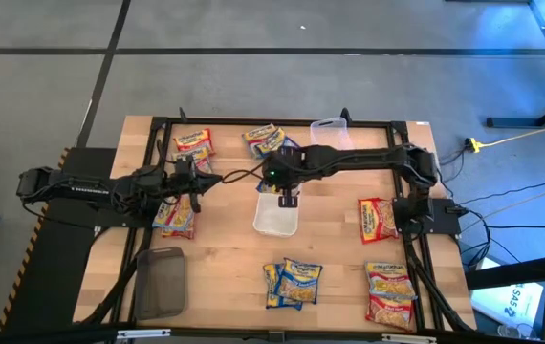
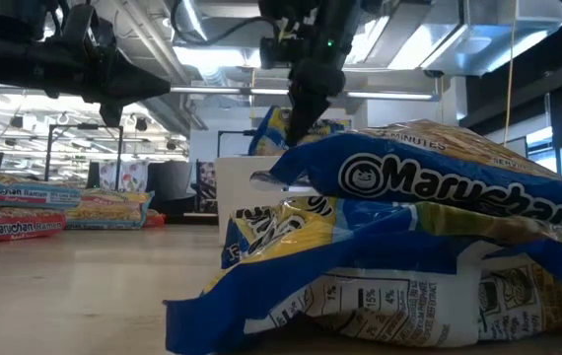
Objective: Sort Maruchan noodles
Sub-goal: Put the blue noodle pack in the white bin
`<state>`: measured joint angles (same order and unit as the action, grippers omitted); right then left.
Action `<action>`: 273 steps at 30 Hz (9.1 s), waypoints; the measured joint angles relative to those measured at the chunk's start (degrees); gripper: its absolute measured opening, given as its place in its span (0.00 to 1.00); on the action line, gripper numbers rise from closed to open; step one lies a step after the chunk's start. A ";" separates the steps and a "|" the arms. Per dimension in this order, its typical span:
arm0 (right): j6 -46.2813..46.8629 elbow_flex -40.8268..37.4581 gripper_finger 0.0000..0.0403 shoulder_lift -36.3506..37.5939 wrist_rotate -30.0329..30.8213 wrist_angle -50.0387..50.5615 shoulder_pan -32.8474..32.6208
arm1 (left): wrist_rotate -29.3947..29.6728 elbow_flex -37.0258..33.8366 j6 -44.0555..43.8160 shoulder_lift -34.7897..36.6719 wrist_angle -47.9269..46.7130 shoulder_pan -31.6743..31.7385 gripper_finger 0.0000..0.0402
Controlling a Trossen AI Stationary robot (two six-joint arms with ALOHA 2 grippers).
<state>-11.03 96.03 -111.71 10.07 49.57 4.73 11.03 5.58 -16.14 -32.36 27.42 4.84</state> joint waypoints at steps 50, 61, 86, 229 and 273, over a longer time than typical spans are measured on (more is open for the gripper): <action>8.07 11.42 0.00 -7.08 3.86 18.23 -0.24 | 0.02 0.00 0.22 0.00 0.03 0.01 0.01; 10.16 10.30 0.00 -8.55 2.25 20.57 0.22 | 0.02 0.00 0.22 0.00 0.02 0.00 0.01; -3.13 10.10 0.00 -14.20 0.82 6.67 -1.99 | -0.20 0.00 0.20 0.00 -0.04 0.02 0.01; 51.62 -53.42 0.83 10.94 -17.71 -69.67 -32.42 | 0.71 52.74 -19.69 -90.27 16.09 -36.93 0.01; 57.23 -53.40 0.22 12.15 -20.06 -73.40 -33.64 | 6.11 52.59 -20.72 -89.10 14.82 -36.93 0.01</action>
<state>46.20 42.63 -99.56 -9.98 -23.83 -28.91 17.14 58.17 -36.86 -121.46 42.24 -32.09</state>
